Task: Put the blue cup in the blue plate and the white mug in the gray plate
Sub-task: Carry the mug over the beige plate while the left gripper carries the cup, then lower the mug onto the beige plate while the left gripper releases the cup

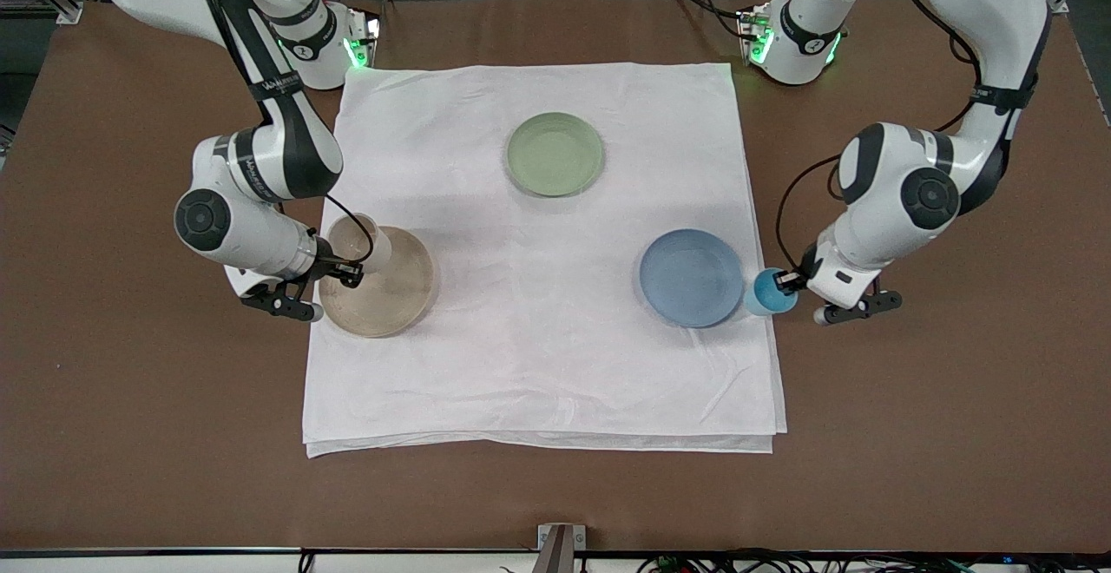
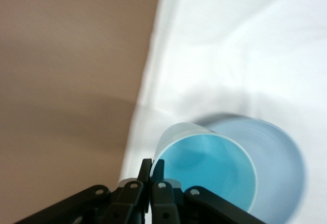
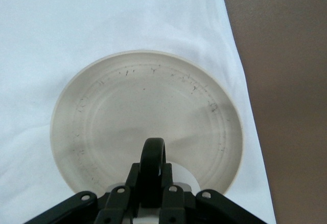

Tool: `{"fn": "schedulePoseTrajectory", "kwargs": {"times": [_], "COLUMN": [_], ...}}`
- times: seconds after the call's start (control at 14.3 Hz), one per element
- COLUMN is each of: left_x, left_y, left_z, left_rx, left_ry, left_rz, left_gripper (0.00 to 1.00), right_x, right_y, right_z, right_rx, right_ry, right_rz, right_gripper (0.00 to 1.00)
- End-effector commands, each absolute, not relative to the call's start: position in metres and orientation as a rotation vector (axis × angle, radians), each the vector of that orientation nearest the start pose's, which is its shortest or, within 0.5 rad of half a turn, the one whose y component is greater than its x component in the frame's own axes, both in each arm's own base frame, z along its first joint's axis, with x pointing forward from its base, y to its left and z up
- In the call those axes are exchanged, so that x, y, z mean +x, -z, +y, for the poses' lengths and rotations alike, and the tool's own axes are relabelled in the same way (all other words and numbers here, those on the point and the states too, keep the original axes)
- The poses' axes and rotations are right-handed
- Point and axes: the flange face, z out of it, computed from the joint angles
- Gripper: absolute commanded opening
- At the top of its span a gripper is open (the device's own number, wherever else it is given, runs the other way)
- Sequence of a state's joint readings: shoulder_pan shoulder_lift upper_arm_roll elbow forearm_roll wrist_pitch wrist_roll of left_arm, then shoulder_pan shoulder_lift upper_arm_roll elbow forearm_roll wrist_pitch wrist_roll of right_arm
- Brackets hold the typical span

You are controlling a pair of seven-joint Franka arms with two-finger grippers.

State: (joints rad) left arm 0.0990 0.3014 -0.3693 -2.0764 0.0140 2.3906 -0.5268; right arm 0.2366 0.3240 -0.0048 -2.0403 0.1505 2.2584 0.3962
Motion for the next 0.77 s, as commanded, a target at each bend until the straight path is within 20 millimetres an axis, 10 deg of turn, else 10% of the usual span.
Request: {"fn": "schedulePoseTrajectory", "kwargs": {"times": [0.0,0.07,0.14,0.21,0.35,0.56,0.7], "left_x": [0.547,0.539,0.534,0.53,0.53,0.534,0.548], "left_y": [-0.287,-0.273,-0.263,-0.254,-0.246,-0.259,-0.303], "left_z": [-0.19,-0.204,-0.214,-0.223,-0.224,-0.216,-0.214], "left_rx": [-3.211,-3.214,-3.226,-3.23,-3.226,-3.208,-3.191], "left_ry": [-0.055,-0.061,-0.026,-0.031,-0.039,-0.009,0.029], "left_rz": [-0.487,-0.508,-0.564,-0.577,-0.571,-0.557,-0.545], "left_gripper": [0.01,0.01,0.01,0.01,0.06,0.81,1.0], "right_x": [0.56,0.561,0.563,0.563,0.565,0.579,0.606], "right_y": [-0.26,-0.259,-0.26,-0.261,-0.266,-0.305,-0.353], "right_z": [0.134,0.134,0.131,0.132,0.131,0.124,0.084], "right_rx": [-3.023,-3.025,-3.022,-3.022,-3.022,-3.028,-3.021], "right_ry": [-0.182,-0.184,-0.182,-0.175,-0.175,-0.217,-0.27], "right_rz": [0.441,0.44,0.447,0.442,0.432,0.385,0.259], "right_gripper": [0.04,0.2,0.72,1.0,1.0,1.0,1.0]}}
